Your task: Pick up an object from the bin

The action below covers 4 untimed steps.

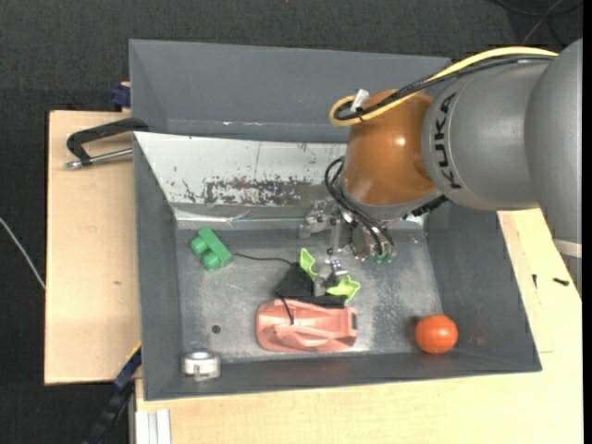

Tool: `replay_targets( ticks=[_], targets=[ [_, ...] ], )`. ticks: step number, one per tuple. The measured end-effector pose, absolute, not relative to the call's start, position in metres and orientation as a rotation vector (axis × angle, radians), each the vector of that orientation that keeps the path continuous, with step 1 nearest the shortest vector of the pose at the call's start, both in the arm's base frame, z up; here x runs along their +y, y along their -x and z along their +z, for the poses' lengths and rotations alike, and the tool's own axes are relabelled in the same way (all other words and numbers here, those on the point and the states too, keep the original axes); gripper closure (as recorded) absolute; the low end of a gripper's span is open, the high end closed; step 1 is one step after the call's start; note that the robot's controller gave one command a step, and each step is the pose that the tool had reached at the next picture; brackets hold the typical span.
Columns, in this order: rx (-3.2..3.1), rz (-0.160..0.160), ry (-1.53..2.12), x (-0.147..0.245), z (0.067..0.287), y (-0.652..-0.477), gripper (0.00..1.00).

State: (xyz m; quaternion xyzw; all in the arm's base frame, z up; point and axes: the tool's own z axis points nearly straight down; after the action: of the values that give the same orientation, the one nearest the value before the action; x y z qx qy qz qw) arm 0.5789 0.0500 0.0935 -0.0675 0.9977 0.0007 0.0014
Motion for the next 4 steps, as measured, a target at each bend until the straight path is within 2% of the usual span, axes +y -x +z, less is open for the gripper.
replay_targets(
  ticks=[1, 2, 3, 4],
  targets=[
    [3.094, -0.003, 0.419, 0.045, 0.08, -0.526, 1.0],
    [3.094, -0.003, 0.418, 0.045, 0.079, -0.526, 1.0],
    [3.107, 0.001, 0.426, 0.048, 0.117, -0.519, 1.0],
    [3.106, 0.001, 0.363, 0.045, 0.135, -0.522, 1.0]
  ],
)
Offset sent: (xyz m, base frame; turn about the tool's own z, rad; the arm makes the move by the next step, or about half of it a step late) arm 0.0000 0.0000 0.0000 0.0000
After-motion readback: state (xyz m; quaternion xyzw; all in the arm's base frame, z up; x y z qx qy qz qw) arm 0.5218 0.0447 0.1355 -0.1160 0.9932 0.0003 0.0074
